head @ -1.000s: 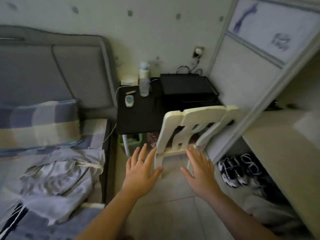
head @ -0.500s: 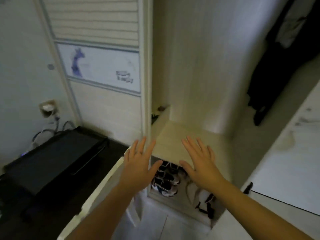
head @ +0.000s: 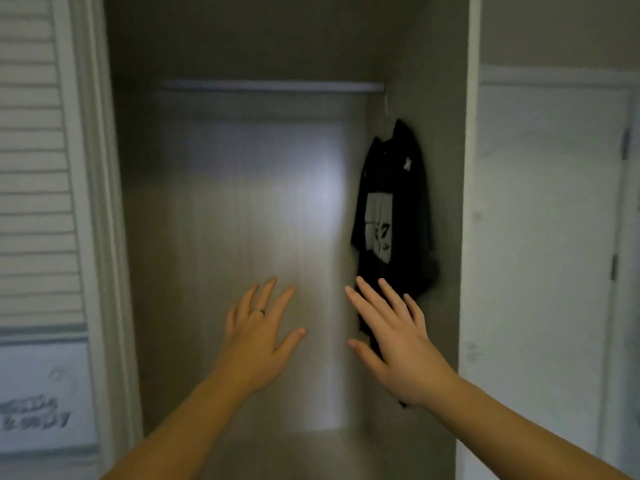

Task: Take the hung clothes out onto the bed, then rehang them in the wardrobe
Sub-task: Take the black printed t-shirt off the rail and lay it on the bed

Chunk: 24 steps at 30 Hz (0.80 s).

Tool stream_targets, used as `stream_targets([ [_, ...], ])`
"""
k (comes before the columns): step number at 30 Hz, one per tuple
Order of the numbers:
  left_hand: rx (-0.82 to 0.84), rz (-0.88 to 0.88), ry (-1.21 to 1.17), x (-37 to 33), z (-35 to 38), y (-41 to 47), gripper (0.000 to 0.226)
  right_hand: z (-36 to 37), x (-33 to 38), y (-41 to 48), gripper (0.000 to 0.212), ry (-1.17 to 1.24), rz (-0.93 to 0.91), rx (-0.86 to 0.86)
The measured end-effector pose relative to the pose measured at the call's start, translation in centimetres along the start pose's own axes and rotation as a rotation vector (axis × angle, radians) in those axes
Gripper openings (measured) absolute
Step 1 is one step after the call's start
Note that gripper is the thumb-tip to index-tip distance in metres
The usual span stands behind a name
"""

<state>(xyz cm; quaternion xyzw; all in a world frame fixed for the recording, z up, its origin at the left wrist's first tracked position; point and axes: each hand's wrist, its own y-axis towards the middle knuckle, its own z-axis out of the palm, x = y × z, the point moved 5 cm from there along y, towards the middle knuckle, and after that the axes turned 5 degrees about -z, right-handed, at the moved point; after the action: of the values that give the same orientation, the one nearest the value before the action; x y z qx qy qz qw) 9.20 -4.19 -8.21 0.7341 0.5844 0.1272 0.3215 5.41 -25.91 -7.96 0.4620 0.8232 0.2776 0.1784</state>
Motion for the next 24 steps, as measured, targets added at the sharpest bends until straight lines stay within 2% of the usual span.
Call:
stream_targets([
  [8, -0.124, 0.167, 0.049, -3.2, -1.4, 15.9, 0.081, -7.7, -6.4, 11.0, 0.069, -0.157, -0.014, -0.145],
  [12, -0.113, 0.19, 0.025, -5.4, -0.6, 21.9, 0.069, -9.9, -9.4, 15.5, 0.068, -0.227, 0.044, -0.135],
  [24, -0.023, 0.216, -0.317, -10.0, 3.6, 37.0, 0.067, -14.3, -15.9, 26.7, 0.074, -0.433, 0.349, -0.101],
])
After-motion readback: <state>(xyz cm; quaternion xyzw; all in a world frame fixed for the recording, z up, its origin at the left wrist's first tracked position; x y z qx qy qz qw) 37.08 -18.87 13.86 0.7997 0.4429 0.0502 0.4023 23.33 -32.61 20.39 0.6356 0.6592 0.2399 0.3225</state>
